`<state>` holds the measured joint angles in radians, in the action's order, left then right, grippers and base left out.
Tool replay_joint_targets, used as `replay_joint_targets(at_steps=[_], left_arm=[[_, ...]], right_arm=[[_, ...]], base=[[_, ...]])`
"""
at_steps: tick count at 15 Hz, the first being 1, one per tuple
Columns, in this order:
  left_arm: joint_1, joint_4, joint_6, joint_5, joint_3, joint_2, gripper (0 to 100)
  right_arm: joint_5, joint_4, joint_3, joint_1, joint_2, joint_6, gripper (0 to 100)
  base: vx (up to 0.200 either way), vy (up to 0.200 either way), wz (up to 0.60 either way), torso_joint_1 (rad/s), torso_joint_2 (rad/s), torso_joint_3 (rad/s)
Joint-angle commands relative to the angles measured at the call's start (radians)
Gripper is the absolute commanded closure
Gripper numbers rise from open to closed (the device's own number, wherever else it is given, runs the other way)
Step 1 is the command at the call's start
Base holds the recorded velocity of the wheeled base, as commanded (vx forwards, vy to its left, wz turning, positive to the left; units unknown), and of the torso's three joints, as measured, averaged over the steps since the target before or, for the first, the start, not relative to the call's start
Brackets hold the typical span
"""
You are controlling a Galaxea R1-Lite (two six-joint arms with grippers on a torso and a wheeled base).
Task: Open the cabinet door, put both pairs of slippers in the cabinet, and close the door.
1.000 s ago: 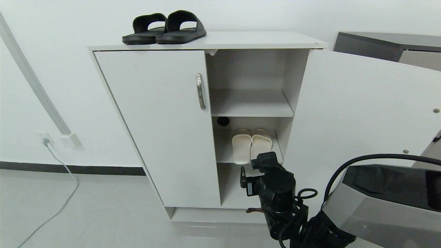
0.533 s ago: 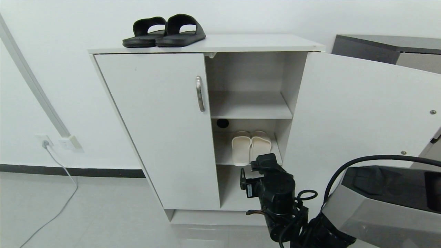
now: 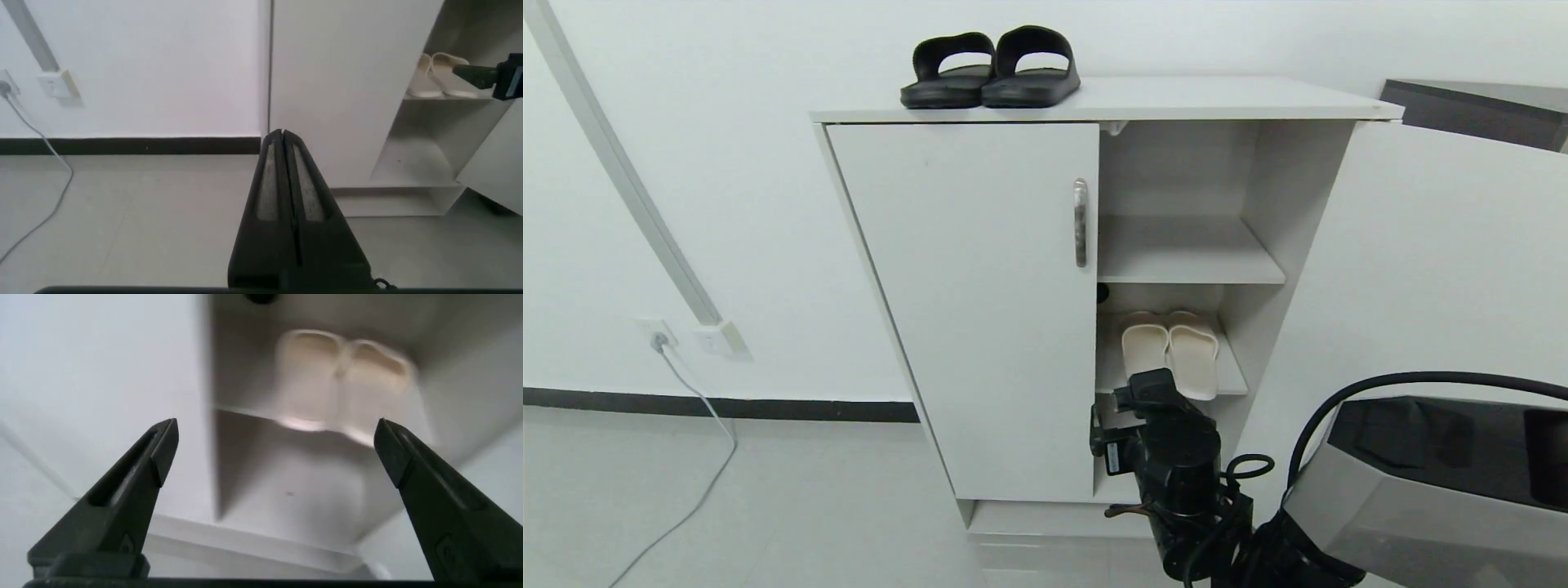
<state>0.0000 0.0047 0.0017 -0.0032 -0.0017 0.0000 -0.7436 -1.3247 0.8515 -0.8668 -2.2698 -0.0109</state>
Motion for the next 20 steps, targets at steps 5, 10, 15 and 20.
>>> replay_joint_targets(at_steps=[5, 10, 15, 20], left_arm=[[0.000, 0.000, 0.000, 0.000, 0.000, 0.002, 100], [0.000, 0.000, 0.000, 0.000, 0.000, 0.002, 100], [0.000, 0.000, 0.000, 0.000, 0.000, 0.002, 100], [0.000, 0.000, 0.000, 0.000, 0.000, 0.000, 100]], right_arm=[[0.027, -0.036, -0.031, 0.008, -0.005, 0.029, 0], [0.043, -0.068, -0.049, 0.014, -0.017, 0.058, 0], [0.056, -0.085, -0.058, 0.014, -0.028, 0.060, 0], [0.063, -0.088, -0.058, 0.015, -0.031, 0.060, 0]], base=[[0.000, 0.200, 0.00, 0.003, 0.00, 0.002], [0.000, 0.120, 0.00, 0.001, 0.00, 0.000], [0.000, 0.000, 0.00, 0.000, 0.00, 0.000], [0.000, 0.000, 0.00, 0.000, 0.00, 0.000]])
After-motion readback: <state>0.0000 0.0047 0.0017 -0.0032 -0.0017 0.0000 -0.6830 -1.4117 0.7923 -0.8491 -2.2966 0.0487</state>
